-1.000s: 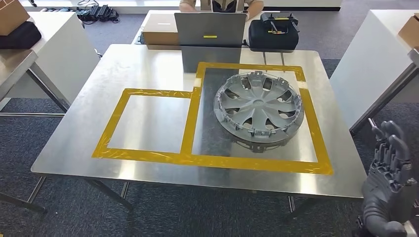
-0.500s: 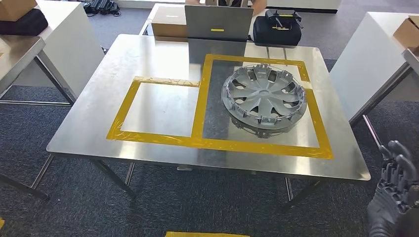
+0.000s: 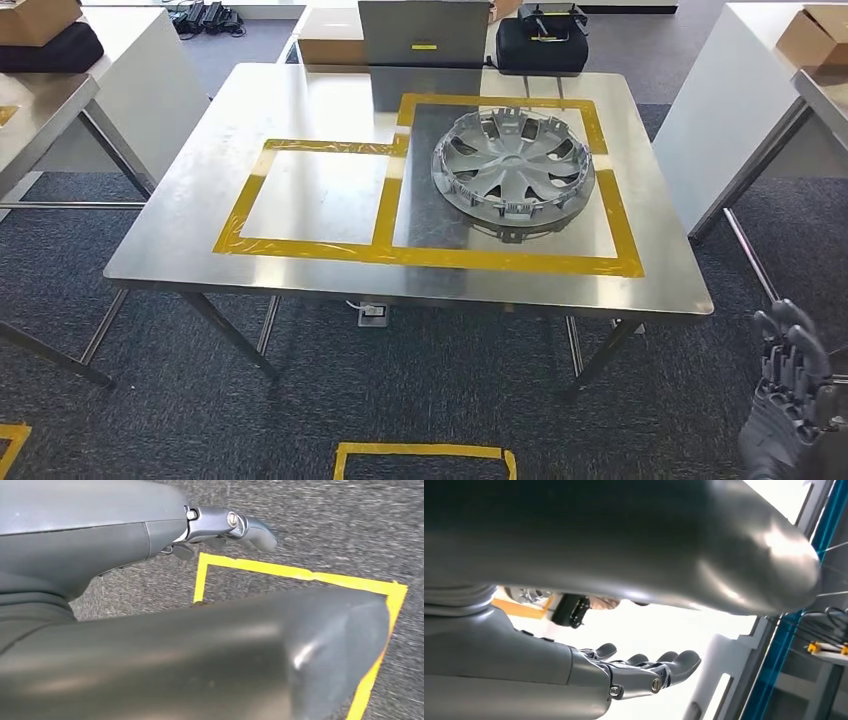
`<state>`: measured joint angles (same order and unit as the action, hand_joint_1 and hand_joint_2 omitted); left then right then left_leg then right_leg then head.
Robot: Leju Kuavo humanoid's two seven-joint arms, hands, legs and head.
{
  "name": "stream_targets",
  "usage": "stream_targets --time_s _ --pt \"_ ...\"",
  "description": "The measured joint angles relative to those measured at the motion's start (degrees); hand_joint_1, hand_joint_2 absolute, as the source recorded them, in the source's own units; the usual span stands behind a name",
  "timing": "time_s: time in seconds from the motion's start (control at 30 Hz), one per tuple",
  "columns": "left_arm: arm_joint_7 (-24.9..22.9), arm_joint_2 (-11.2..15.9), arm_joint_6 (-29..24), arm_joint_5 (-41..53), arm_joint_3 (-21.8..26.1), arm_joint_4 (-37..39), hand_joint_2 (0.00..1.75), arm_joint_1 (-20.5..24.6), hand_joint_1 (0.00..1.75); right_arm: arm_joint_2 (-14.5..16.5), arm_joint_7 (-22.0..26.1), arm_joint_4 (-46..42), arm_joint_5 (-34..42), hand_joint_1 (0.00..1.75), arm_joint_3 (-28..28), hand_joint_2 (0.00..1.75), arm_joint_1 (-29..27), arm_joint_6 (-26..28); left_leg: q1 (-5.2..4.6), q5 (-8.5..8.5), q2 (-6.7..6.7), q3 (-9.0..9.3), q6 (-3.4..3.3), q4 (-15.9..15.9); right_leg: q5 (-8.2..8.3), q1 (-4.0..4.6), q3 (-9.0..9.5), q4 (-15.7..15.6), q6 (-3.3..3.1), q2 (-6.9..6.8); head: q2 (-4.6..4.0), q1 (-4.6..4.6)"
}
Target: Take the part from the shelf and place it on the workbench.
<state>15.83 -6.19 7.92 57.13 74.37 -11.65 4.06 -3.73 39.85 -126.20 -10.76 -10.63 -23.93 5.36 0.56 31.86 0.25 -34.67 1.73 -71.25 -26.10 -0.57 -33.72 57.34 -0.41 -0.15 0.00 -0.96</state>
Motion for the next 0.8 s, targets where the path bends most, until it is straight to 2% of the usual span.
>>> stream_targets --time_s 0.03,0.07,0.1,0.13,0.2,0.23,0.27,0.3,0.37,0.4,0.43,0.47,0.5,0.53,0.6,0.63,0.67,0.73,0.77,0.8 --pt "0.0 0.0 0.0 0.0 0.0 0.0 0.00 0.0 0.00 0.3 0.0 0.1 0.2 0.00 -0.5 0.00 -0.1 -0.5 -0.01 -0.74 -0.05 3.10 -0.16 4.0 0.48 0.02 -0.65 0.2 0.25 0.00 0.00 -0.05" --pt "0.1 0.0 0.0 0.0 0.0 0.0 0.00 0.1 0.00 0.8 0.0 0.2 0.5 0.00 -1.2 0.00 -0.2 -1.2 -0.08 -0.65 -0.16 6.13 -0.46 8.3 0.93 0.07 -1.11 0.5 0.55 0.01 0.00 -0.09" --pt "0.1 0.0 0.0 0.0 0.0 0.0 0.00 0.2 0.00 1.5 0.0 0.5 0.7 0.00 -2.2 0.00 -0.2 -2.3 -0.18 -0.14 -0.28 8.27 -0.81 11.8 1.38 0.13 -1.32 0.6 0.88 0.00 -0.01 -0.07" --pt "0.1 0.0 0.0 0.0 0.0 0.0 0.00 0.2 0.00 2.3 0.0 0.9 0.9 0.00 -3.5 0.00 -0.3 -3.7 -0.32 0.54 -0.39 9.34 -1.23 13.8 1.86 0.18 -1.38 0.6 1.25 -0.02 -0.01 -0.09" --pt "0.2 -0.1 0.0 0.1 0.0 0.0 0.00 0.1 0.00 4.2 -0.1 2.0 0.8 0.00 -6.5 0.00 -0.2 -7.0 -0.52 0.12 -0.35 8.99 -2.27 14.4 2.69 0.07 -1.45 0.4 2.04 -0.01 -0.01 -0.04" --pt "0.2 -0.1 0.0 0.2 0.0 0.0 0.00 0.1 0.00 5.1 -0.2 2.6 0.7 0.00 -8.1 0.00 -0.2 -8.6 -0.52 -0.38 -0.20 8.51 -2.88 14.4 2.21 -0.04 -1.75 0.7 2.39 0.03 0.00 -0.04" --pt "0.4 -0.1 0.0 0.3 0.0 0.0 0.00 0.0 0.00 6.1 -0.5 3.5 0.4 0.00 -9.9 0.00 0.0 -10.2 -0.48 -1.00 -0.02 7.89 -3.43 14.5 0.61 -0.16 -2.28 1.9 2.69 0.08 0.00 0.08" --pt "0.6 0.0 0.0 0.3 0.0 0.0 0.00 -0.1 0.00 7.2 -0.8 4.7 -0.1 0.00 -11.8 0.00 0.3 -12.0 -0.42 -1.71 0.18 7.12 -3.86 14.6 -1.94 -0.23 -3.06 4.1 2.92 0.13 0.00 0.21" --pt "0.9 0.1 0.1 0.6 0.0 0.0 0.00 -0.2 0.00 9.4 -1.5 7.7 -1.6 0.00 -16.1 0.00 1.5 -15.7 -0.56 -3.06 0.37 5.30 -4.23 14.5 -7.73 -0.25 -4.83 11.0 3.28 0.13 0.00 0.54" --pt "1.1 0.1 0.2 0.8 0.0 0.0 0.00 -0.2 0.00 10.5 -1.7 9.3 -2.7 0.00 -18.2 0.00 2.2 -17.5 -0.66 -3.76 0.42 4.30 -4.30 14.3 -9.13 -0.25 -5.26 14.2 3.38 0.14 0.00 0.62" --pt "1.2 0.1 0.3 0.9 0.0 0.0 0.00 -0.3 0.00 11.6 -1.9 10.9 -3.8 0.00 -20.4 0.00 2.9 -19.1 -0.78 -4.43 0.45 3.30 -4.32 14.1 -9.08 -0.23 -5.04 16.1 3.36 0.13 0.00 0.69" --pt "1.3 0.2 0.5 1.1 0.0 0.0 0.00 -0.3 0.00 12.7 -2.2 12.5 -5.2 0.00 -22.4 0.00 3.6 -20.6 -0.91 -5.07 0.48 2.31 -4.31 13.9 -7.85 -0.17 -3.95 16.3 3.21 0.13 0.00 0.76" --pt "1.4 0.2 0.6 1.2 0.0 0.0 0.00 -0.3 0.00 13.8 -2.5 14.1 -6.5 0.00 -24.4 0.00 4.4 -21.8 -1.02 -5.66 0.49 1.38 -4.25 13.6 -6.08 -0.06 -1.87 14.5 2.91 0.14 0.00 0.83" --pt "1.5 0.2 0.7 1.3 0.0 0.0 0.00 -0.3 0.00 14.8 -2.8 15.7 -7.9 0.00 -26.5 0.00 5.3 -23.0 -1.10 -6.21 0.50 0.61 -4.18 13.4 -4.85 0.15 1.10 11.1 2.44 0.13 0.00 0.88" --pt "1.7 0.2 0.8 1.3 0.0 0.0 0.00 -0.3 0.00 16.6 -3.3 18.7 -10.5 0.00 -30.2 0.00 7.1 -24.6 -1.29 -7.23 0.49 -0.41 -3.78 13.0 -5.27 0.64 6.99 2.7 1.44 0.02 0.00 0.88" --pt "1.7 0.3 0.9 1.3 0.0 0.0 0.00 -0.3 0.00 17.3 -3.5 20.3 -11.8 0.00 -32.0 0.00 8.0 -25.3 -1.24 -7.74 0.49 -0.60 -3.46 13.0 -5.99 0.89 8.61 0.0 1.08 -0.03 0.00 0.90" --pt "1.7 0.3 0.9 1.3 0.0 0.0 0.00 -0.3 0.00 17.9 -3.5 22.0 -13.1 0.00 -33.7 0.00 8.8 -25.9 -1.17 -8.29 0.50 -0.70 -3.09 13.2 -6.32 1.07 9.14 -1.4 0.78 -0.08 0.00 0.94" --pt "1.7 0.5 1.0 1.3 0.0 0.0 0.00 -0.5 0.00 18.8 -3.4 25.7 -15.6 0.00 -36.8 0.00 10.4 -26.8 -0.94 -8.87 0.45 -0.99 -2.35 13.3 -5.17 1.05 8.34 -1.8 0.18 -0.18 0.00 1.09" --pt "1.7 0.6 1.0 1.3 0.0 0.0 0.00 -0.6 0.00 19.1 -3.5 27.7 -16.8 0.00 -38.1 0.00 11.1 -27.0 -0.88 -7.76 0.32 -1.37 -2.00 12.6 -4.42 0.89 7.74 -2.0 -0.19 -0.22 0.00 1.09" --pt "1.6 0.6 1.0 1.3 0.0 0.0 0.00 -0.7 0.00 19.4 -3.6 29.8 -17.9 0.00 -39.3 0.00 11.9 -27.2 -0.80 -5.51 0.18 -1.95 -1.65 10.8 -3.62 0.70 7.00 -2.2 -0.45 -0.26 0.00 1.00"
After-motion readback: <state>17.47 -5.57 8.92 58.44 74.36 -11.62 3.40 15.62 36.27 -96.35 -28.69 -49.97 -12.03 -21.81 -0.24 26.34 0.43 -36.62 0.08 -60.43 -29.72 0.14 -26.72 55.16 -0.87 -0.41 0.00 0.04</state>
